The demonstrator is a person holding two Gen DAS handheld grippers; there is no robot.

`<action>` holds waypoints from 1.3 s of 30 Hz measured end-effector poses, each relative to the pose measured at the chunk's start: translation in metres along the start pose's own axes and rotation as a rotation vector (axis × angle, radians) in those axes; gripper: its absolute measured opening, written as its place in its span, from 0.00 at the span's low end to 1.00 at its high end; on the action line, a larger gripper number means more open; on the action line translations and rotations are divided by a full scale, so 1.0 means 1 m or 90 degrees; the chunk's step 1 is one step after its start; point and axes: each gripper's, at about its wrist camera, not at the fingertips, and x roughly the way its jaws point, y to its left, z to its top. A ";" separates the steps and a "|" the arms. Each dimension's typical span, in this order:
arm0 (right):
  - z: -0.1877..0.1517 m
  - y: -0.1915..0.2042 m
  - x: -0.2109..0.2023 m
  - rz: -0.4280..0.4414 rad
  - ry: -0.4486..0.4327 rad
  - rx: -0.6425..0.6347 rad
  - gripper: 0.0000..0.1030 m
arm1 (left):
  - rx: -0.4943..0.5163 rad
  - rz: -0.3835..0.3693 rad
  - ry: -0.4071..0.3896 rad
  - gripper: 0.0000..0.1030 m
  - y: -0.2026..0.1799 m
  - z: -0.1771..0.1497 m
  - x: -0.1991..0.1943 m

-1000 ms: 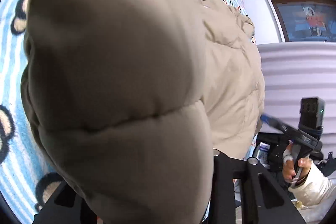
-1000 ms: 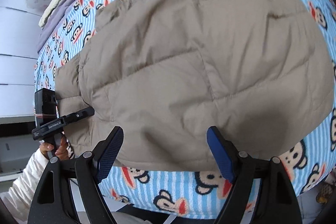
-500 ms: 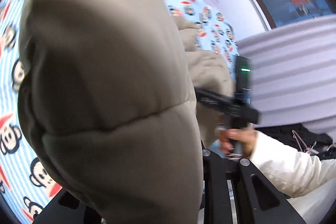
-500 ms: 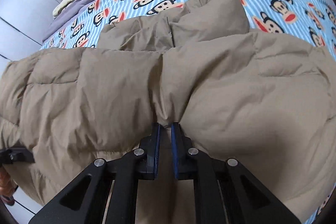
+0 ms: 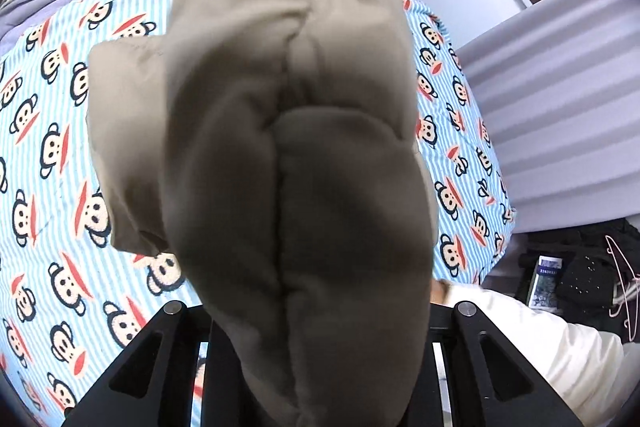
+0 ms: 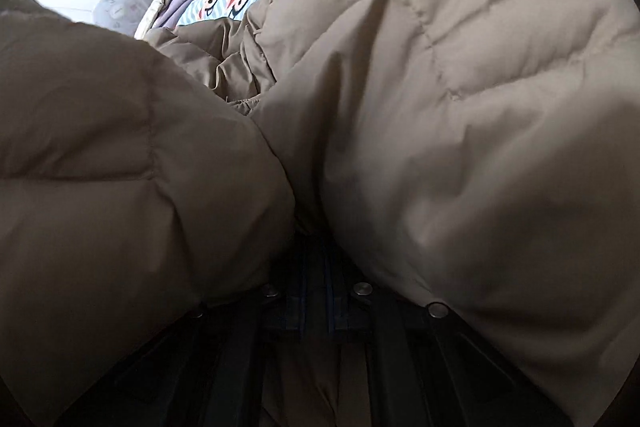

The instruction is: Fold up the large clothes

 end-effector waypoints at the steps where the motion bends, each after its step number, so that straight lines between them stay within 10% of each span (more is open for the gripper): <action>1: 0.000 -0.003 -0.008 0.006 0.000 0.002 0.07 | -0.003 0.007 0.003 0.25 -0.001 -0.004 0.000; 9: -0.012 -0.041 -0.111 -0.015 -0.068 0.005 0.11 | 0.004 -0.007 0.017 0.51 -0.027 0.033 0.044; 13: -0.029 -0.070 -0.155 -0.036 -0.109 0.036 0.54 | 0.033 -0.045 0.044 0.62 -0.059 0.037 0.093; 23: -0.088 -0.117 -0.235 -0.103 -0.160 0.059 0.79 | 0.070 -0.059 0.090 0.72 -0.111 0.057 0.164; 37: -0.119 -0.067 -0.193 -0.028 -0.130 -0.037 0.82 | 0.086 -0.005 0.053 0.72 -0.136 0.087 0.173; 39: -0.113 -0.074 -0.189 -0.077 -0.142 -0.016 0.60 | 0.095 0.021 0.017 0.72 -0.133 0.087 0.154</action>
